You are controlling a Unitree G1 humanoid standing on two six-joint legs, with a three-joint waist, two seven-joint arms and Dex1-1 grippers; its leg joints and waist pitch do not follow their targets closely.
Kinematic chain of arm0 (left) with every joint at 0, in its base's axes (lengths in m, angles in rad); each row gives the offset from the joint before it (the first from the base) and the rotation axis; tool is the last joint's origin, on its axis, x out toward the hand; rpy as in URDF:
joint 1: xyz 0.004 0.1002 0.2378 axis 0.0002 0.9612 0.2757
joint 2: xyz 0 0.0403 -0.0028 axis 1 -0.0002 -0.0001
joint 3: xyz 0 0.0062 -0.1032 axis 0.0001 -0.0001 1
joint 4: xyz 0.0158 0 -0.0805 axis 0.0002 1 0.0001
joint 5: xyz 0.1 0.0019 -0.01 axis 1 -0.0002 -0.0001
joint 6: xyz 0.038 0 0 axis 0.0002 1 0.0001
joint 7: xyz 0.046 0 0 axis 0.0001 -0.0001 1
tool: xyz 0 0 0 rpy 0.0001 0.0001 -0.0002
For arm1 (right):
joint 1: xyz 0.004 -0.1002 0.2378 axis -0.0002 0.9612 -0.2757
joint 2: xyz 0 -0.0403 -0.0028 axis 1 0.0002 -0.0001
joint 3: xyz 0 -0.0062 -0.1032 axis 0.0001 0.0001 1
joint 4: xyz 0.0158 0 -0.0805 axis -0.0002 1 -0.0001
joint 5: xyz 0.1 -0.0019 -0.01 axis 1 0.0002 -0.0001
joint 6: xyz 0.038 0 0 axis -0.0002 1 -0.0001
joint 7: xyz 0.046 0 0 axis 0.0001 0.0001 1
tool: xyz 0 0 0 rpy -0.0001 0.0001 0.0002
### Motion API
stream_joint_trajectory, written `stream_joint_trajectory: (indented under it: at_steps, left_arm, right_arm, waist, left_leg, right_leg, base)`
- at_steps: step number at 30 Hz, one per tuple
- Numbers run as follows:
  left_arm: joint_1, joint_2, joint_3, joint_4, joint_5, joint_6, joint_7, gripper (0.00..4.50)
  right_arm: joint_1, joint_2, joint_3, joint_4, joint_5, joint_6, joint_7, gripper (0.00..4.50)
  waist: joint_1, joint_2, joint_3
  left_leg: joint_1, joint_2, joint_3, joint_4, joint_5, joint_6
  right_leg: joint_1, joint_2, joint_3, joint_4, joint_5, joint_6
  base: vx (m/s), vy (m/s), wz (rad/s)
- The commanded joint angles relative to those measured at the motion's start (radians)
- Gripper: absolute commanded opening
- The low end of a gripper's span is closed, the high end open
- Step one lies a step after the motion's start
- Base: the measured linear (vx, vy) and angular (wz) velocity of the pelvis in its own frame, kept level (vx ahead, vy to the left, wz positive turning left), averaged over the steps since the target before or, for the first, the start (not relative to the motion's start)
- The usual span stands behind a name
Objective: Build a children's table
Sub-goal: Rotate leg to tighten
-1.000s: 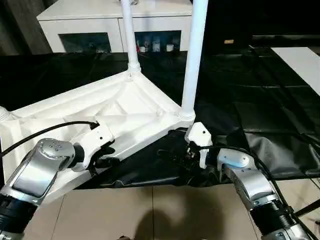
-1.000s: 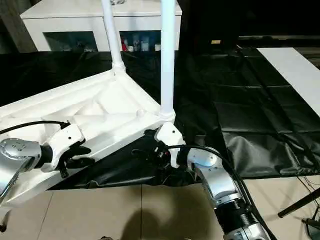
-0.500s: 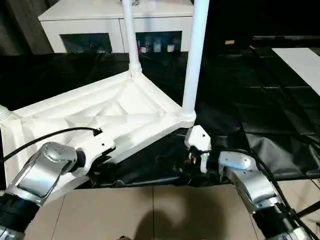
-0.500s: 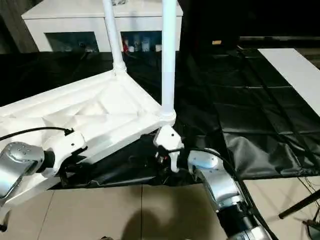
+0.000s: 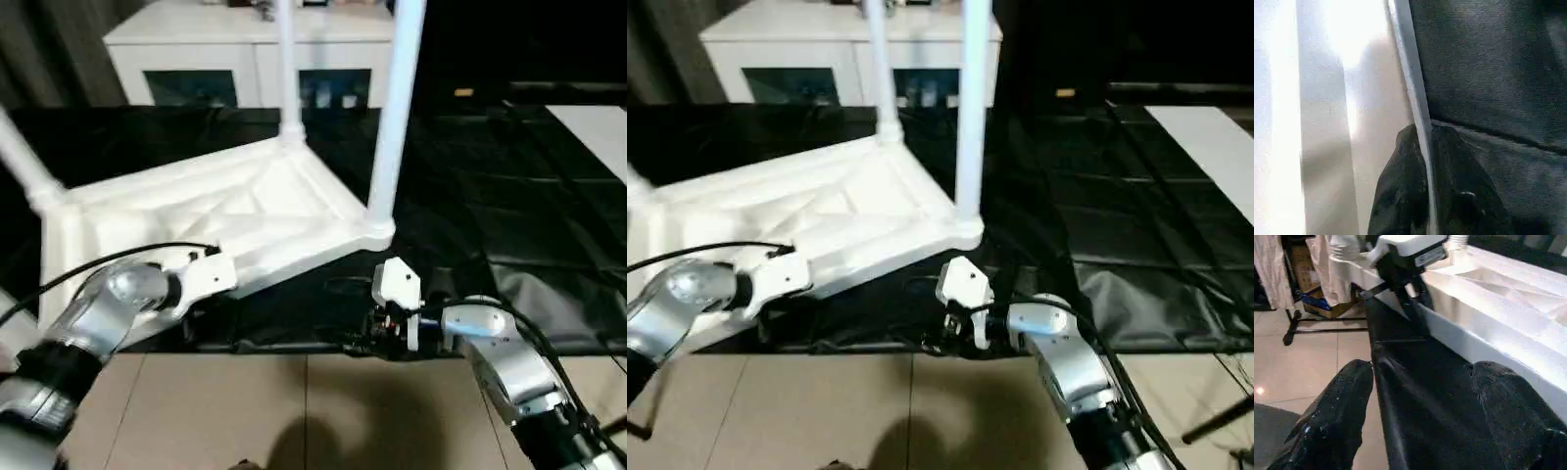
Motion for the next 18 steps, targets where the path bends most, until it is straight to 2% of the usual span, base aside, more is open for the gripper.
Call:
stream_joint_trajectory:
  at_steps: [1, 4, 5, 6, 7, 8, 10, 11, 12, 13, 14, 16, 17, 18]
  left_arm:
    - [-0.056, -0.024, -0.036, 0.017, 0.069, -0.102, 0.056, 0.07]
    - [-0.102, -0.063, -0.045, 0.075, 0.078, -0.142, 0.085, 0.07]
    - [-0.171, -0.132, -0.057, 0.168, 0.098, -0.201, 0.135, 0.07]
    - [-0.171, -0.132, -0.057, 0.168, 0.098, -0.201, 0.135, 0.07]
    - [-0.186, -0.147, -0.059, 0.192, 0.104, -0.218, 0.144, 0.07]
    - [-0.224, -0.189, -0.063, 0.244, 0.116, -0.246, 0.172, 0.07]
    - [-0.261, -0.233, -0.066, 0.299, 0.123, -0.272, 0.193, 0.07]
    - [-0.283, -0.265, -0.068, 0.328, 0.127, -0.281, 0.212, 0.07]
    - [-0.301, -0.29, -0.07, 0.355, 0.13, -0.291, 0.227, 0.07]
    - [-0.301, -0.29, -0.07, 0.355, 0.13, -0.291, 0.227, 0.07]
    - [-0.326, -0.321, -0.074, 0.386, 0.139, -0.299, 0.252, 0.07]
    - [-0.359, -0.367, -0.068, 0.42, 0.135, -0.311, 0.269, 0.07]
    - [-0.377, -0.389, -0.068, 0.44, 0.14, -0.324, 0.283, 0.07]
    - [-0.384, -0.4, -0.066, 0.451, 0.14, -0.328, 0.285, 0.07]
  right_arm:
    - [0.0, -0.006, 0.006, -0.02, -0.006, -0.004, -0.002, 3.5]
    - [0.002, -0.007, 0.006, -0.02, -0.008, -0.005, -0.005, 3.5]
    - [0.003, -0.009, 0.007, -0.019, -0.015, -0.006, -0.015, 3.5]
    - [0.003, -0.009, 0.007, -0.019, -0.015, -0.006, -0.015, 3.5]
    - [0.003, -0.009, 0.006, -0.018, -0.016, -0.006, -0.017, 3.5]
    - [0.004, -0.009, 0.006, -0.019, -0.019, -0.006, -0.023, 3.5]
    - [0.006, -0.009, 0.005, -0.02, -0.022, -0.005, -0.027, 3.5]
    - [0.007, -0.009, 0.004, -0.022, -0.023, -0.003, -0.029, 3.5]
    - [0.008, -0.011, 0.002, -0.023, -0.023, -0.003, -0.029, 3.5]
    - [0.008, -0.011, 0.002, -0.023, -0.023, -0.003, -0.029, 3.5]
    - [0.01, -0.013, 0.0, -0.024, -0.024, -0.002, -0.033, 3.5]
    - [0.013, -0.016, -0.001, -0.028, -0.026, 0.001, -0.039, 3.5]
    - [0.014, -0.017, -0.002, -0.031, -0.027, 0.003, -0.041, 3.5]
    - [0.015, -0.017, -0.002, -0.032, -0.027, 0.003, -0.043, 3.5]
  waist:
    - [-0.004, 0.009, -0.061]
    - [0.005, 0.01, -0.067]
    - [0.005, 0.014, -0.064]
    - [0.007, 0.011, -0.064]
    - [0.017, 0.008, -0.069]
    - [0.016, 0.009, -0.069]
    - [0.025, 0.011, -0.074]
    - [0.026, 0.009, -0.074]
    - [0.029, 0.015, -0.076]
    - [0.032, 0.009, -0.078]
    - [0.033, 0.01, -0.081]
    - [0.035, 0.011, -0.083]
    - [0.036, 0.015, -0.088]
    - [0.035, 0.012, -0.088]
  left_leg:
    - [0.041, 0.018, -0.01, -0.08, -0.443, -0.027]
    - [0.037, 0.021, -0.01, -0.079, -0.418, -0.027]
    - [0.031, 0.019, -0.008, -0.08, -0.408, -0.021]
    - [0.034, 0.019, -0.005, -0.078, -0.411, -0.021]
    - [0.042, 0.022, -0.005, -0.075, -0.403, -0.023]
    - [0.032, 0.021, -0.005, -0.075, -0.381, -0.018]
    - [0.03, 0.023, -0.004, -0.073, -0.347, -0.011]
    - [0.023, 0.022, -0.004, -0.073, -0.325, -0.004]
    - [0.022, 0.022, -0.005, -0.072, -0.315, -0.003]
    - [0.017, 0.022, -0.005, -0.071, -0.294, 0.004]
    - [0.011, 0.021, -0.006, -0.069, -0.272, 0.013]
    - [0.011, 0.021, -0.005, -0.065, -0.255, 0.021]
    - [0.012, 0.022, -0.006, -0.061, -0.236, 0.027]
    - [0.007, 0.021, -0.007, -0.059, -0.22, 0.033]
  right_leg:
    - [0.013, -0.044, 0.035, -0.098, -0.472, -0.135]
    - [0.018, -0.048, 0.037, -0.091, -0.421, -0.155]
    - [0.018, -0.045, 0.036, -0.092, -0.407, -0.159]
    - [0.016, -0.043, 0.036, -0.096, -0.41, -0.157]
    - [0.013, -0.047, 0.04, -0.09, -0.384, -0.168]
    - [0.021, -0.048, 0.04, -0.087, -0.364, -0.176]
    - [0.023, -0.049, 0.041, -0.082, -0.322, -0.18]
    - [0.028, -0.048, 0.04, -0.081, -0.294, -0.186]
    - [0.03, -0.049, 0.04, -0.078, -0.277, -0.19]
    - [0.035, -0.05, 0.039, -0.074, -0.241, -0.195]
    - [0.038, -0.049, 0.037, -0.069, -0.206, -0.199]
    - [0.038, -0.048, 0.037, -0.067, -0.166, -0.204]
    - [0.039, -0.049, 0.036, -0.062, -0.122, -0.216]
    - [0.041, -0.047, 0.035, -0.058, -0.092, -0.221]
  base:
    - [0.0, 0.0, 0.0]
    - [0.0, 0.0, 0.0]
    - [0.0, 0.0, 0.0]
    - [0.0, 0.0, 0.0]
    - [0.0, 0.0, 0.0]
    - [0.0, 0.0, 0.0]
    - [0.0, 0.0, 0.0]
    - [0.0, 0.0, 0.0]
    - [0.0, 0.0, 0.0]
    - [0.0, 0.0, 0.0]
    - [0.0, 0.0, 0.0]
    - [0.0, 0.0, 0.0]
    - [0.0, 0.0, 0.0]
    - [0.0, 0.0, 0.0]
